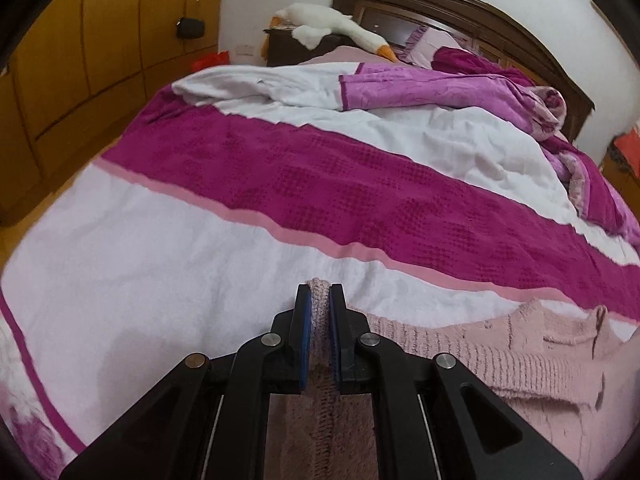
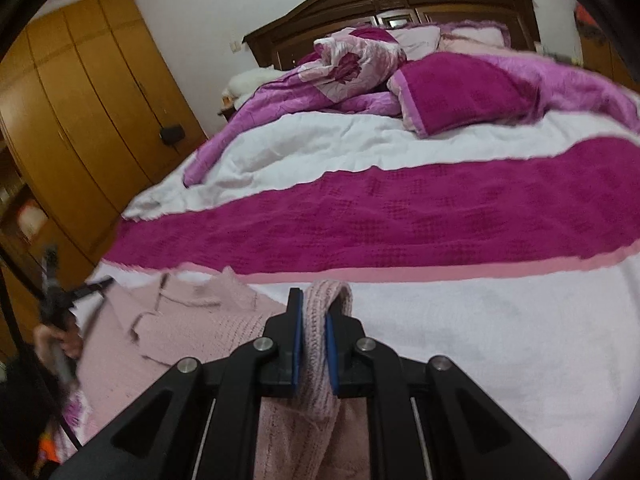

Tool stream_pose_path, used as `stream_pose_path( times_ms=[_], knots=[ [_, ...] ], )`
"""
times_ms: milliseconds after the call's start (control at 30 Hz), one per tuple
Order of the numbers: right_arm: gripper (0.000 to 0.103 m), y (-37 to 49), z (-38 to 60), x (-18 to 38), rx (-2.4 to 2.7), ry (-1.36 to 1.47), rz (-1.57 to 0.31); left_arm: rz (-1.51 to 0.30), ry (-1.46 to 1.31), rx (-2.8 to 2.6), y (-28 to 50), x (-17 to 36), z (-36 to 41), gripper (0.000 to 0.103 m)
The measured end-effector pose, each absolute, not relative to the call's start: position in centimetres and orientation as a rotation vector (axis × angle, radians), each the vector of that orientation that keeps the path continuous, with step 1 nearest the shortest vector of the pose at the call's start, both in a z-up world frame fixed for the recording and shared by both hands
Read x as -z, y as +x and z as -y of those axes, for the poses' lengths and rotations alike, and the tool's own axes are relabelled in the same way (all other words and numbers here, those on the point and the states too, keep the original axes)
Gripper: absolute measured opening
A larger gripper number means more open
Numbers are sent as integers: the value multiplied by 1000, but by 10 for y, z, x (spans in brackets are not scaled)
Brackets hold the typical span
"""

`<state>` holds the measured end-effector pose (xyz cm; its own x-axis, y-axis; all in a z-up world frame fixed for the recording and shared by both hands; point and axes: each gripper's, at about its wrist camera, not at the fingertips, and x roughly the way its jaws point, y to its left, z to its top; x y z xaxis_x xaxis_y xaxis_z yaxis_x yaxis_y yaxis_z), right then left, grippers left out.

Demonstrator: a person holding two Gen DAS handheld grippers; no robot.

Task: Fold small clothes
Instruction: 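Open both tools to release the hem onto the folded cardigan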

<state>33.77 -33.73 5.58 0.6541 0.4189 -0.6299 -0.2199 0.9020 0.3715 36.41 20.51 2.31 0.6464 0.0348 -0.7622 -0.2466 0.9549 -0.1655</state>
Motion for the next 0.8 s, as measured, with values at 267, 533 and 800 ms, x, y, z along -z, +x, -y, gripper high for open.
stream_pose_path(
  times_ms=[267,533,800],
  knots=[
    [11,344,350,-19,-392,316,-754,-821,-283,-196,369,-13,-199,0],
    [90,335,369,-25,-291,293,-682,-651,-405,-239,345,-37,-219,35],
    [89,315,365,-45,-336,236,-634,-626,-282,-122,326,-68,-188,47]
  ],
)
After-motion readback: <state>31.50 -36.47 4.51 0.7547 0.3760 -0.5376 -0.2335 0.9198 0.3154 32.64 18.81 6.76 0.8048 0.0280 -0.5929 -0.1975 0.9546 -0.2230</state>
